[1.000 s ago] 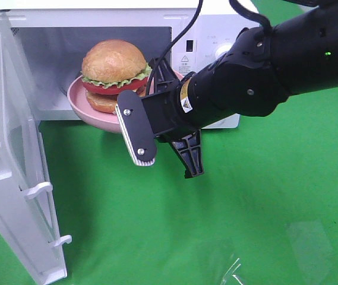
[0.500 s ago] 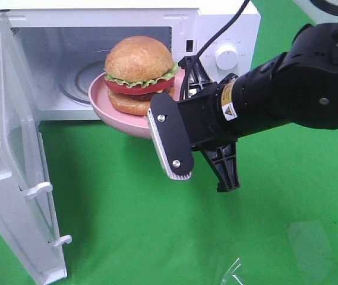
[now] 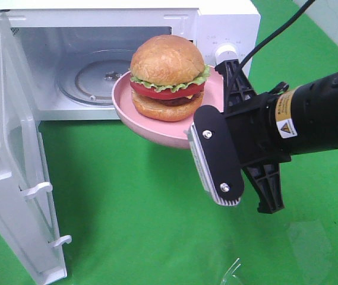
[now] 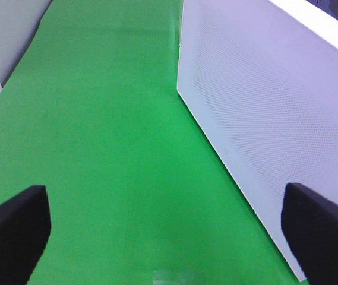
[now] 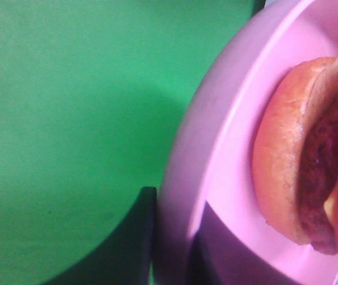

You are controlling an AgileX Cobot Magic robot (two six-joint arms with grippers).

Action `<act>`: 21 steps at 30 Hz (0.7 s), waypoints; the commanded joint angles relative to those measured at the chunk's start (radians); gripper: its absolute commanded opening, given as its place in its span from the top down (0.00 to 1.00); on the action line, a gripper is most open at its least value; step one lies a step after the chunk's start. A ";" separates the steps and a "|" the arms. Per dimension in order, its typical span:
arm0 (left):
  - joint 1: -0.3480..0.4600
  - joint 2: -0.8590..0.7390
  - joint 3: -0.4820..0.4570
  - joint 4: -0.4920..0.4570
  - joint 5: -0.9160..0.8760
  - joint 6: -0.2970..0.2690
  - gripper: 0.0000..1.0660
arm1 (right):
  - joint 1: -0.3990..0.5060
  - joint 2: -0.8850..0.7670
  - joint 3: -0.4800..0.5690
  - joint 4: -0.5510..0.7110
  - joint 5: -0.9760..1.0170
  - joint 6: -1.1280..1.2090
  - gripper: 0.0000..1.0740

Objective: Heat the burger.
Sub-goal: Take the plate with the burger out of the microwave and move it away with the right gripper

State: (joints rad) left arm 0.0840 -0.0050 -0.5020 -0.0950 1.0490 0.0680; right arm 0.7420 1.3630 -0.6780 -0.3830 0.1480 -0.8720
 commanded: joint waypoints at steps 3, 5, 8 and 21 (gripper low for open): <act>0.002 -0.020 0.003 -0.001 -0.007 -0.002 0.09 | -0.004 -0.109 0.037 -0.053 -0.034 0.050 1.00; 0.002 -0.020 0.003 -0.001 -0.007 -0.002 0.09 | -0.004 -0.134 0.044 -0.069 -0.009 0.069 1.00; 0.002 -0.020 0.003 -0.001 -0.007 -0.002 0.09 | -0.004 -0.186 0.048 -0.134 0.072 0.130 1.00; 0.002 -0.020 0.003 -0.001 -0.007 -0.002 0.09 | -0.004 -0.269 0.048 -0.253 0.267 0.310 1.00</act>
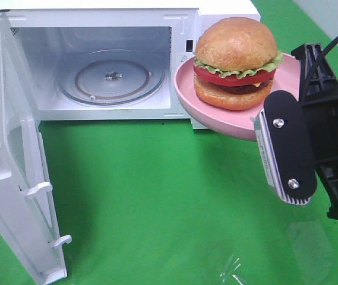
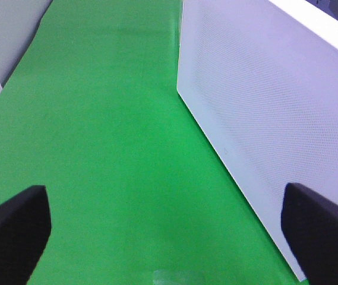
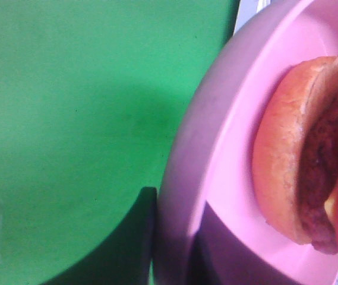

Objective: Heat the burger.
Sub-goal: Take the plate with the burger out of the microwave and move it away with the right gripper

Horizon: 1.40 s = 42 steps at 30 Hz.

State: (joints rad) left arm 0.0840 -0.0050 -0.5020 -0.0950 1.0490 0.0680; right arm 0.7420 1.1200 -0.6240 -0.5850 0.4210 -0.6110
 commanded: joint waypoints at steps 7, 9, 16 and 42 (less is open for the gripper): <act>0.002 -0.020 0.003 -0.001 -0.007 -0.002 0.09 | -0.004 -0.026 -0.006 -0.099 0.083 0.171 1.00; 0.002 -0.020 0.003 -0.001 -0.007 -0.002 0.09 | -0.004 -0.026 -0.006 -0.109 0.098 0.210 1.00; 0.002 -0.020 0.003 -0.001 -0.007 -0.002 0.09 | -0.004 -0.026 -0.006 -0.111 0.155 0.323 1.00; 0.002 -0.020 0.003 -0.001 -0.007 -0.002 0.09 | -0.004 -0.026 -0.006 -0.220 0.637 0.974 1.00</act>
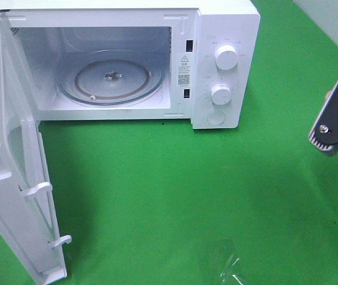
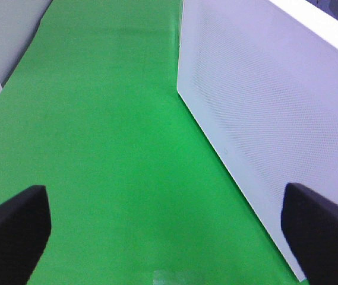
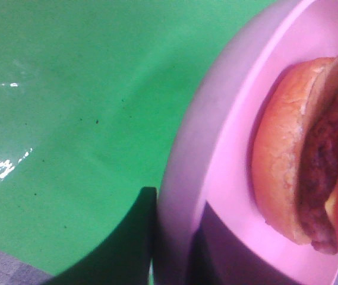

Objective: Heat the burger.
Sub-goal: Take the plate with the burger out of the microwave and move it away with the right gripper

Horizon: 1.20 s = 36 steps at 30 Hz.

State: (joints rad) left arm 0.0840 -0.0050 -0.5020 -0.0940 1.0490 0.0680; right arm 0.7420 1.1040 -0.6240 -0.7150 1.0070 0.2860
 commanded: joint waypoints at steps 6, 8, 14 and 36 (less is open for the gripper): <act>0.002 -0.020 0.003 -0.002 -0.007 -0.002 0.09 | -0.004 -0.010 -0.006 -0.117 0.144 0.185 1.00; 0.002 -0.020 0.003 -0.002 -0.007 -0.002 0.09 | -0.004 -0.010 -0.006 -0.116 0.162 0.215 1.00; 0.002 -0.020 0.003 -0.002 -0.007 -0.002 0.09 | -0.004 -0.009 0.033 -0.119 0.178 0.373 1.00; 0.002 -0.020 0.003 -0.002 -0.007 -0.002 0.09 | -0.004 0.114 0.133 -0.145 0.128 0.523 1.00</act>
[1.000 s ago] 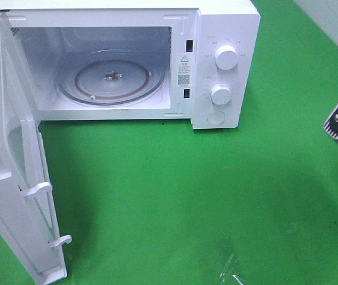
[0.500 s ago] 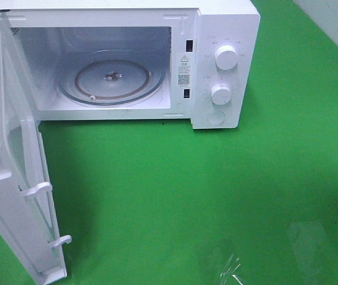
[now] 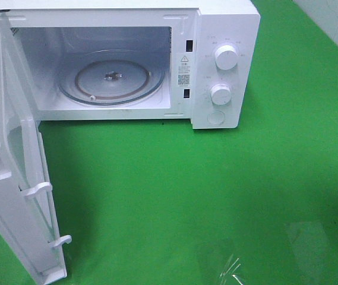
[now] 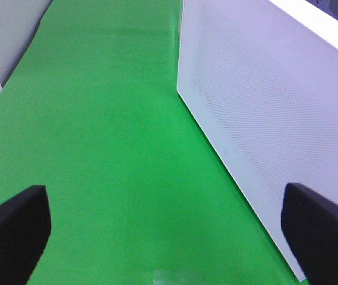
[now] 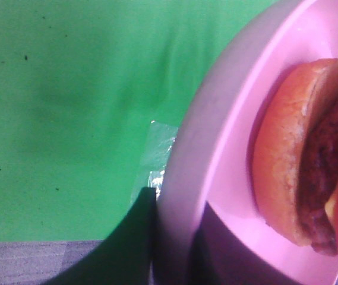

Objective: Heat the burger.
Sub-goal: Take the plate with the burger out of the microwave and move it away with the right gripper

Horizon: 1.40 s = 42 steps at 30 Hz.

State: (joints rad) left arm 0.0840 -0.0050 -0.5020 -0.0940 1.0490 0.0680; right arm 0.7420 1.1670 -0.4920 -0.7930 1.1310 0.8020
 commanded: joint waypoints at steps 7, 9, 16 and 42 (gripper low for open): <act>0.002 -0.020 0.003 -0.002 -0.007 -0.002 0.09 | -0.004 0.179 -0.031 -0.067 -0.033 0.089 1.00; 0.002 -0.020 0.003 -0.002 -0.007 -0.002 0.09 | -0.004 0.195 -0.036 -0.067 -0.047 0.111 1.00; 0.002 -0.020 0.003 -0.002 -0.007 -0.002 0.09 | -0.005 0.294 -0.046 -0.083 -0.141 0.232 0.99; 0.002 -0.020 0.003 -0.002 -0.007 -0.002 0.09 | -0.008 0.602 -0.045 -0.216 -0.258 0.466 0.97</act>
State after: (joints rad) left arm 0.0840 -0.0050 -0.5020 -0.0940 1.0490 0.0680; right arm 0.7420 1.7670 -0.5370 -0.9590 0.8160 1.2570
